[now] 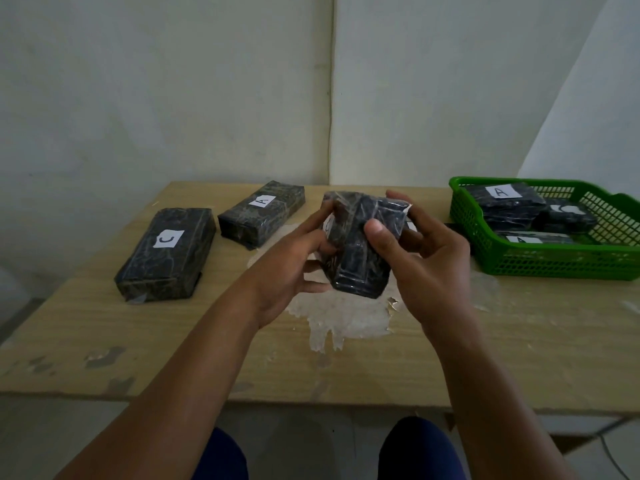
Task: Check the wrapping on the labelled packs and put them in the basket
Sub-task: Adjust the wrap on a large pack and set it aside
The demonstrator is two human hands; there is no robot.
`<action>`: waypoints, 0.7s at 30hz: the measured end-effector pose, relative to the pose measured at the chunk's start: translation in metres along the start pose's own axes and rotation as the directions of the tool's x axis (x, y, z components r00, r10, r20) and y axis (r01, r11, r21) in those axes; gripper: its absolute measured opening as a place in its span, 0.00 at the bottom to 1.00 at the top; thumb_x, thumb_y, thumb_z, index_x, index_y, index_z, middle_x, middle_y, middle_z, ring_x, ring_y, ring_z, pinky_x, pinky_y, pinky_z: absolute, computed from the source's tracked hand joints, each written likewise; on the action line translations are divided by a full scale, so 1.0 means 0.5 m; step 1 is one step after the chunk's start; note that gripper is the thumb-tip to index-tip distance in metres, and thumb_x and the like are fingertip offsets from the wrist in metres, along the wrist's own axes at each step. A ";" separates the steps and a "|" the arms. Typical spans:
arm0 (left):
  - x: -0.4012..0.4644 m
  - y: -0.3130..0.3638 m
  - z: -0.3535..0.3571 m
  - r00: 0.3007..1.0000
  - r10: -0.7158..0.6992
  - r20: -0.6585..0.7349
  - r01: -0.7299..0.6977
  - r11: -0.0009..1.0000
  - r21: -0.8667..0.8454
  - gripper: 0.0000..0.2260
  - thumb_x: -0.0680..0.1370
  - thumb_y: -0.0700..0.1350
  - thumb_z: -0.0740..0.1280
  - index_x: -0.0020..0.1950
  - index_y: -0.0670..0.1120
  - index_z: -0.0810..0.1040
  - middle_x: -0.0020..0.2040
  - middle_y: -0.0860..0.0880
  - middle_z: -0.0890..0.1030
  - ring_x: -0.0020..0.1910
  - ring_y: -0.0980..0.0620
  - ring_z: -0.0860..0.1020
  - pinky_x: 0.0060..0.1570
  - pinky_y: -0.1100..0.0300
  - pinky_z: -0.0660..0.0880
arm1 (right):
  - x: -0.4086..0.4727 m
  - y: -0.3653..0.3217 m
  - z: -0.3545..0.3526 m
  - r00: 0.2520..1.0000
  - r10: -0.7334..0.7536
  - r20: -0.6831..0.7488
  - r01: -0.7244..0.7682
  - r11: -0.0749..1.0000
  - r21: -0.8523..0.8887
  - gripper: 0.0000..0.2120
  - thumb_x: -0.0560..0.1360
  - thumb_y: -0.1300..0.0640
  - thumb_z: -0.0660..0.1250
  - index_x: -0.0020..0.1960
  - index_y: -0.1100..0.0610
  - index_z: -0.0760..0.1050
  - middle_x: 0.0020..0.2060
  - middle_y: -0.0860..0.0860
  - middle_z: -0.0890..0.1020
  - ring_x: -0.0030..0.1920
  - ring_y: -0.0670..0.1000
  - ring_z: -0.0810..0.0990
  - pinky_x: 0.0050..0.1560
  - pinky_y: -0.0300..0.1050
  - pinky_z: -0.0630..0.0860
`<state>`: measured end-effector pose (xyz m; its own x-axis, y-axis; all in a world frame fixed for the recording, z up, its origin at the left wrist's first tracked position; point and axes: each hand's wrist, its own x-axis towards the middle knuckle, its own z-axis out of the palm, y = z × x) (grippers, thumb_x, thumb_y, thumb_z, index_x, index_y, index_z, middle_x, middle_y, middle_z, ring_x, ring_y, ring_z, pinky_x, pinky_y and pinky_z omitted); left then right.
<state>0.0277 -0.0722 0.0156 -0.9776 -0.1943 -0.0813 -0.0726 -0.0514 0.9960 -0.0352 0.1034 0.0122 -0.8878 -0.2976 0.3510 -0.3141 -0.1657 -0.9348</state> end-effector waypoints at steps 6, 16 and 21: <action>-0.009 0.020 -0.002 0.992 0.125 0.014 -0.126 0.973 0.195 0.23 0.72 0.65 0.75 0.65 0.69 0.76 0.67 0.61 0.80 0.68 0.58 0.78 0.57 0.55 0.81 | -0.010 -0.007 -0.006 0.993 -0.062 0.105 0.081 0.978 -0.191 0.20 0.70 0.42 0.76 0.62 0.33 0.79 0.51 0.36 0.88 0.57 0.38 0.85 0.56 0.48 0.86; -0.014 -0.002 0.004 0.859 0.511 0.013 -0.489 0.814 0.315 0.25 0.75 0.52 0.71 0.73 0.61 0.76 0.68 0.53 0.82 0.67 0.54 0.81 0.60 0.54 0.82 | -0.012 -0.015 -0.024 0.972 -0.126 0.198 0.138 0.989 -0.049 0.24 0.70 0.53 0.77 0.66 0.46 0.81 0.54 0.39 0.88 0.59 0.43 0.86 0.53 0.39 0.84; -0.019 -0.005 0.014 0.794 0.608 -0.018 -0.567 0.750 0.340 0.22 0.75 0.51 0.70 0.69 0.59 0.77 0.66 0.50 0.82 0.66 0.51 0.81 0.57 0.51 0.84 | -0.010 -0.007 -0.029 0.973 -0.151 0.173 0.149 0.988 0.029 0.24 0.68 0.57 0.79 0.63 0.52 0.83 0.56 0.47 0.89 0.59 0.49 0.87 0.54 0.45 0.86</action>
<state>0.0357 -0.0635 0.0142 -0.8164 -0.2031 0.5406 0.4326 0.4050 0.8055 -0.0344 0.1192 0.0128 -0.7583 -0.4272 0.4925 -0.4325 -0.2356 -0.8703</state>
